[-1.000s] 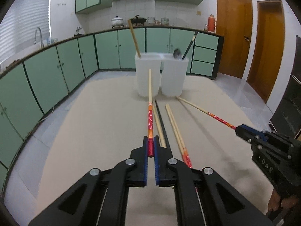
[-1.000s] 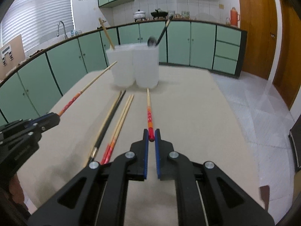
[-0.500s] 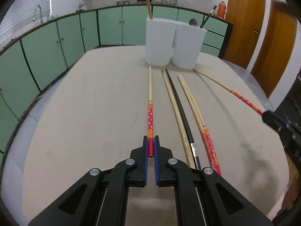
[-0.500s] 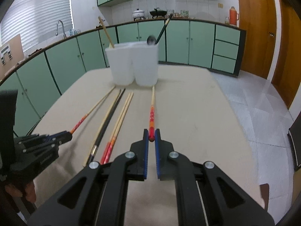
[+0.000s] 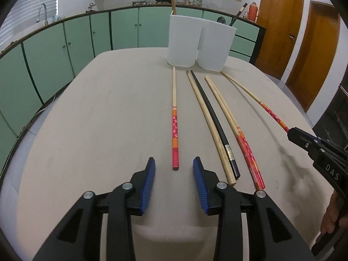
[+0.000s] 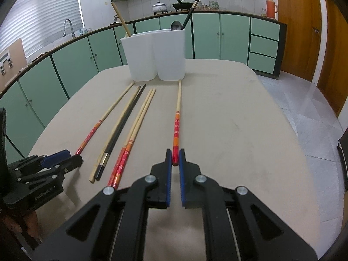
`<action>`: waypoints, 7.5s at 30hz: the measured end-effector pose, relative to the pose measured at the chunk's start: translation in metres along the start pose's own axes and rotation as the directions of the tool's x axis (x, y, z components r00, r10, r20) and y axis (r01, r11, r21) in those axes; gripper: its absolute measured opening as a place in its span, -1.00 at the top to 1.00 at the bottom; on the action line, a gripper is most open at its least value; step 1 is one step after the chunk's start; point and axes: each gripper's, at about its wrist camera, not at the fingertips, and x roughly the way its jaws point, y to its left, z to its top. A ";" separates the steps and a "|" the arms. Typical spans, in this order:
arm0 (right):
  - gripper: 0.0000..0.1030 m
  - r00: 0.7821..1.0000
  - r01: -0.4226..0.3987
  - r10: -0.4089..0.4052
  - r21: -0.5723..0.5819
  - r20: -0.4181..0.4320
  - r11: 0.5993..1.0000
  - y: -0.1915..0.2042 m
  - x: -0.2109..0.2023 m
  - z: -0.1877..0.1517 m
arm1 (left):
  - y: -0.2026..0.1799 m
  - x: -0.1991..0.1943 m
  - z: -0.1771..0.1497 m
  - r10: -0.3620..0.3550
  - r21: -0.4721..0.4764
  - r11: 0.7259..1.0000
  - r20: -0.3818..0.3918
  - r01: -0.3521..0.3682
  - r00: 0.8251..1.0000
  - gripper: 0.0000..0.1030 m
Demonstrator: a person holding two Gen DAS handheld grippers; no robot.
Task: Organize utensils
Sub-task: 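Lift both red-patterned chopsticks over the white holders and open both tools to drop them, then move both open tools back over the remaining chopsticks, then grasp a red-patterned chopstick with the right tool while the left grasps a plain wooden chopstick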
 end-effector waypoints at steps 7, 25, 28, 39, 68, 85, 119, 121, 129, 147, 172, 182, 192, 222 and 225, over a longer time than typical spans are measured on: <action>0.90 1.000 0.005 -0.005 0.013 0.007 1.000 -0.004 -0.002 0.003 | -0.001 0.007 0.006 0.020 -0.015 1.000 0.001 -0.020 1.000 0.88; 0.90 0.985 0.027 -0.019 -0.043 0.171 0.999 -0.002 -0.064 0.062 | -0.008 -0.086 0.062 -0.002 0.006 1.000 0.214 0.001 0.977 0.89; 0.90 0.985 0.019 -0.010 -0.046 0.175 0.999 -0.002 -0.070 0.075 | -0.010 -0.096 0.079 -0.006 0.017 1.000 0.251 0.002 0.968 0.89; 0.90 0.983 -0.065 0.062 0.012 0.172 0.998 -0.021 -0.079 0.145 | -0.012 -0.102 0.151 -0.021 0.011 1.000 0.278 0.019 0.960 0.89; 0.91 0.933 -0.142 0.173 -0.119 0.316 0.983 -0.010 -0.113 0.277 | -0.019 -0.148 0.255 -0.115 0.066 0.993 0.434 0.096 0.894 0.89; 0.90 0.934 -0.093 0.133 -0.132 0.330 0.987 -0.007 -0.021 0.345 | -0.038 -0.070 0.353 -0.059 0.082 0.996 0.517 0.019 0.854 0.89; -0.73 0.914 0.066 -0.082 0.053 0.398 0.996 -0.025 -0.065 0.123 | -0.011 -0.074 0.146 0.038 0.013 0.999 0.404 -0.047 0.914 -0.65; -0.73 0.926 0.055 -0.074 0.061 0.369 0.997 -0.024 -0.062 0.108 | -0.013 -0.069 0.127 0.045 0.019 0.998 0.378 -0.056 0.925 -0.65; -0.72 0.958 0.069 -0.064 -0.006 0.280 0.998 -0.002 -0.053 0.046 | -0.011 -0.051 0.058 0.074 0.055 0.994 0.278 -0.093 0.958 -0.65; 0.28 0.999 0.003 0.003 -0.122 0.051 0.992 0.049 -0.020 -0.023 | -0.016 -0.030 -0.006 0.051 0.077 0.995 0.118 -0.060 0.992 -0.34; 0.37 0.998 -0.026 0.020 -0.092 -0.063 0.995 0.040 0.002 -0.027 | -0.006 -0.024 -0.015 0.058 0.047 0.997 0.087 -0.062 0.995 -0.34; 0.87 0.997 -0.070 0.065 -0.098 -0.051 0.993 0.039 0.004 -0.028 | -0.015 -0.018 -0.016 0.026 0.060 0.998 0.078 -0.031 0.997 -0.34; 0.90 0.998 -0.056 0.055 -0.049 -0.013 0.997 0.022 -0.004 -0.020 | -0.024 -0.019 -0.018 -0.013 0.066 0.998 0.072 0.009 0.997 -0.35; 0.80 0.998 -0.052 0.050 -0.055 -0.037 0.997 0.020 0.005 -0.024 | -0.024 0.000 -0.010 0.053 0.029 0.998 0.042 -0.054 0.998 0.11; 0.76 0.998 -0.046 0.044 -0.068 -0.037 0.997 0.021 0.006 -0.024 | -0.027 0.002 -0.009 0.055 0.037 0.998 0.046 -0.057 0.997 0.20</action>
